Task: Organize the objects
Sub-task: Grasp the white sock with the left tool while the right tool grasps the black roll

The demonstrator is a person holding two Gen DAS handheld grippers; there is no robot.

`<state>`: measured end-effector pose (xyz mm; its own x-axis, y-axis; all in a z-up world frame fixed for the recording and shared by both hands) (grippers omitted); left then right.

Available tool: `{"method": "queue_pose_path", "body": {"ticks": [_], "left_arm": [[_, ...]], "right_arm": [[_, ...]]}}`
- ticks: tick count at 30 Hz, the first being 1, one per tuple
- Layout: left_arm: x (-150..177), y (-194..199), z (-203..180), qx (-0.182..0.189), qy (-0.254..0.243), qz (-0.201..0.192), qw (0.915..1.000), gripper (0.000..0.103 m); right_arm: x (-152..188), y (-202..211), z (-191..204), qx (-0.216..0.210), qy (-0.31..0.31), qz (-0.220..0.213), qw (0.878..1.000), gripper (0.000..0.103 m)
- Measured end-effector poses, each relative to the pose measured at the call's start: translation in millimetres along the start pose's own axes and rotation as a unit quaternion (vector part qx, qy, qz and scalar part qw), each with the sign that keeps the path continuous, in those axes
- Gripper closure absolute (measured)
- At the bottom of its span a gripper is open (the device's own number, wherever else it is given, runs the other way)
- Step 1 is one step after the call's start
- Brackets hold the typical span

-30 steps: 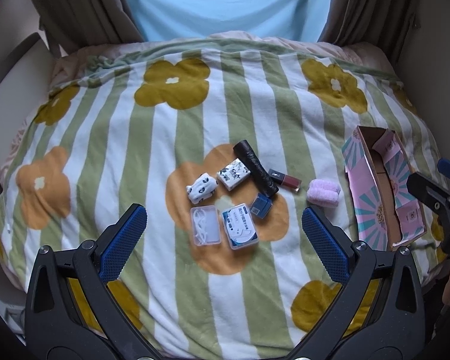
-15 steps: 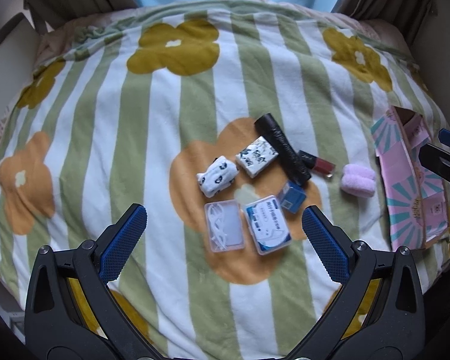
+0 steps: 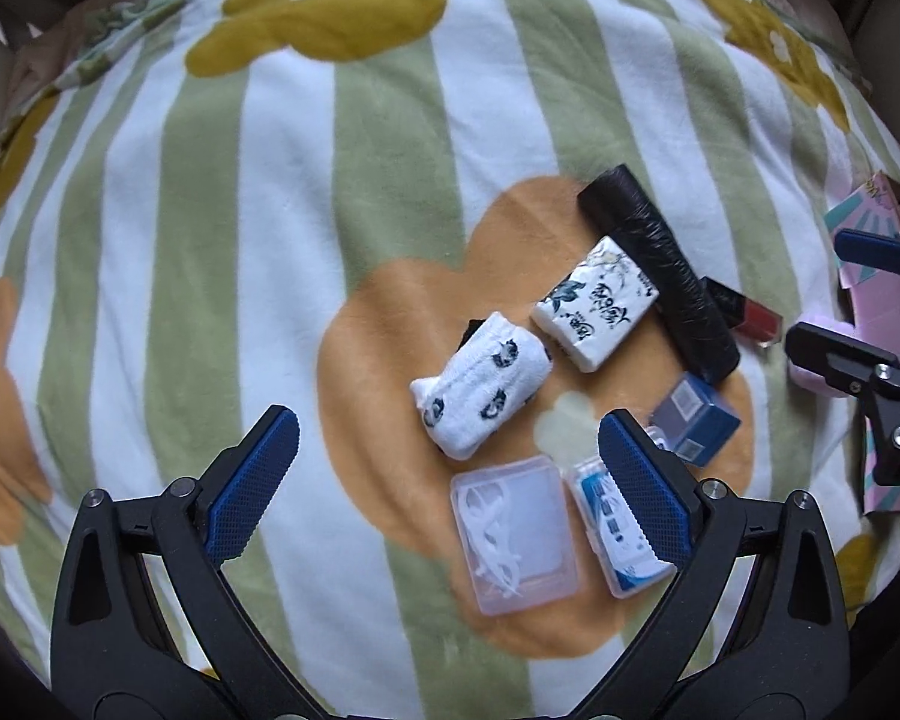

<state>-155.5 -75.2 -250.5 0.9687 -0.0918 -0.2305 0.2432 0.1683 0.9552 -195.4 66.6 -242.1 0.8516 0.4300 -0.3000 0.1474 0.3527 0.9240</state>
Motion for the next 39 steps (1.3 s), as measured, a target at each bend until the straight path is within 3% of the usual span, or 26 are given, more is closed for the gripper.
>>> {"method": "queue_pose_path", "body": {"ticks": [5, 9, 17, 22, 24, 26, 31, 39], "left_arm": [[-2.1, -30.9, -9.0, 0.013, -0.024, 0.025, 0.9993, 0.009], [-3.3, -48.0, -14.7, 0.026, -0.038, 0.04, 0.9981, 0.02], [-9.3, -60.1, -21.5, 0.041, -0.05, 0.042, 0.997, 0.022], [-11.3, -68.3, -25.2, 0.047, -0.055, 0.049, 0.9962, 0.045], [-11.6, -68.9, -24.9, 0.047, -0.057, 0.046, 0.9962, 0.051], [-11.7, -67.9, -23.5, 0.051, -0.055, 0.042, 0.9963, 0.054], [-11.7, -64.1, -19.6, 0.057, -0.05, 0.038, 0.9964, 0.06], [-11.4, -50.6, -11.1, 0.062, -0.039, 0.033, 0.9968, 0.06]], "right_arm": [[-8.2, -38.7, -4.7, -0.002, 0.033, 0.041, 0.999, 0.024], [-9.6, -57.6, -8.6, 0.005, 0.048, 0.062, 0.997, 0.027], [-4.1, -80.0, -6.5, -0.004, 0.074, 0.09, 0.993, 0.045], [5.7, -83.2, -10.0, 0.0, 0.076, 0.1, 0.992, 0.064], [10.3, -80.5, -12.8, -0.004, 0.07, 0.098, 0.993, 0.066], [15.6, -78.2, -13.7, -0.012, 0.066, 0.098, 0.993, 0.077], [29.9, -70.6, -18.3, -0.006, 0.052, 0.092, 0.994, 0.078], [58.5, -41.2, -31.7, -0.011, 0.023, 0.075, 0.997, 0.079]]}}
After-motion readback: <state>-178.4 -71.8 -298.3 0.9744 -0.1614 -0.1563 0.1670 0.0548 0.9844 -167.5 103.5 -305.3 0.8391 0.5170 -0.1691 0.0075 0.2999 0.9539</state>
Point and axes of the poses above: each gripper's, at about its wrist camera, not at the fingertips, and y roughly against the way its jaws point, z to its left, x to its underside, the point moved 4 cm from there along -y, roughly the way its jaws point, and after that the axes turned 11 degrees about -x, right-handed, at the moved point
